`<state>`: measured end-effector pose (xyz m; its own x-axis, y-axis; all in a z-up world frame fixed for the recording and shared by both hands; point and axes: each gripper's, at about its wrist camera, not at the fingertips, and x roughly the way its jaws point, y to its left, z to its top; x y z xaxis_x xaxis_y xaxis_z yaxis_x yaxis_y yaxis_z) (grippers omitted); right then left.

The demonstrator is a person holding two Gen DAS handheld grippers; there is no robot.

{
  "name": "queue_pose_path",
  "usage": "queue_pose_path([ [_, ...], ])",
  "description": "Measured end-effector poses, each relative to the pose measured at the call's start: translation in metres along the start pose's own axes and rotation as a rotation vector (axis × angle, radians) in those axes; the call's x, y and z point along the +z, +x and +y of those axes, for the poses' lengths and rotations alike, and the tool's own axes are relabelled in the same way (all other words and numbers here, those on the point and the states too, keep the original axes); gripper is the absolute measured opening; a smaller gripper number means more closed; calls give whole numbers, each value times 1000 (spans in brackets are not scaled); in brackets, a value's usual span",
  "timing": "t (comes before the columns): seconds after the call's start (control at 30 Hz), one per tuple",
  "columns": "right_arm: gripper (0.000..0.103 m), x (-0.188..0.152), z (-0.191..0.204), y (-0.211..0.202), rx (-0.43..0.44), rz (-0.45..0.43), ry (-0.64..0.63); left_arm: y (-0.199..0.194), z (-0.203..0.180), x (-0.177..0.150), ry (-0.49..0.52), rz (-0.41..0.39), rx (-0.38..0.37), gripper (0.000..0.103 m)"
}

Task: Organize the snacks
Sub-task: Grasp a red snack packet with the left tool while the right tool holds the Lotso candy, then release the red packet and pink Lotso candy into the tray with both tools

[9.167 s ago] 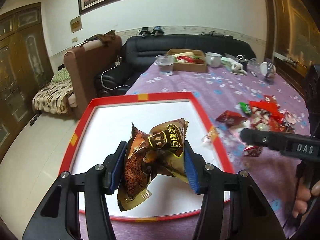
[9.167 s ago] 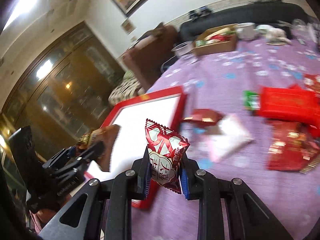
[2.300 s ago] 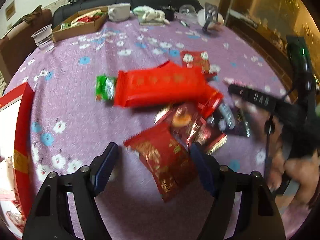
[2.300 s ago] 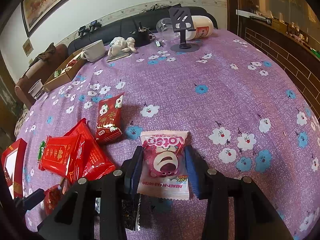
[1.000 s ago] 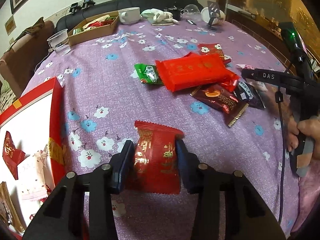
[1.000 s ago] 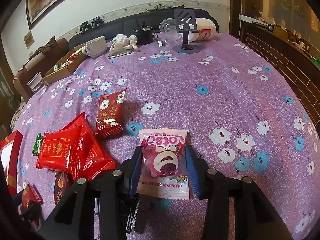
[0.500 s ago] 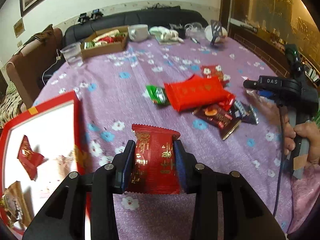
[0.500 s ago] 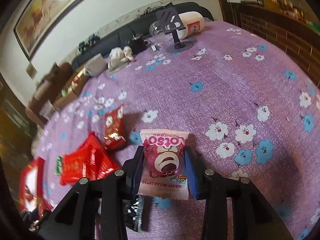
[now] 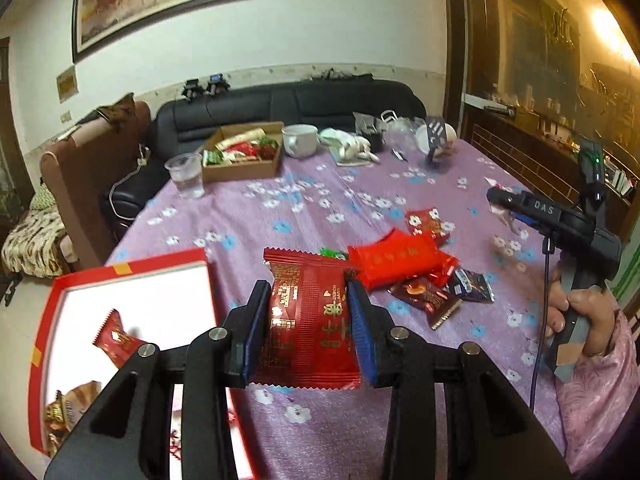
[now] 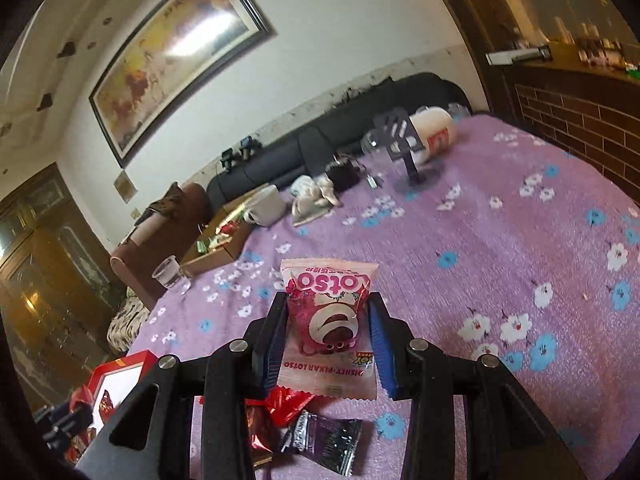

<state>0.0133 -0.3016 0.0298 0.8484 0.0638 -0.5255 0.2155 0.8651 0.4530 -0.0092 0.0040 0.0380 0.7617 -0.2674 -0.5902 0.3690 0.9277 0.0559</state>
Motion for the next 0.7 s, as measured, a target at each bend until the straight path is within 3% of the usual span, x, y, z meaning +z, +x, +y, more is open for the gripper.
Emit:
queue_pose_path([
  [0.7, 40, -4, 4, 2, -32, 4, -32, -14, 38, -9, -66, -36, 105, 37],
])
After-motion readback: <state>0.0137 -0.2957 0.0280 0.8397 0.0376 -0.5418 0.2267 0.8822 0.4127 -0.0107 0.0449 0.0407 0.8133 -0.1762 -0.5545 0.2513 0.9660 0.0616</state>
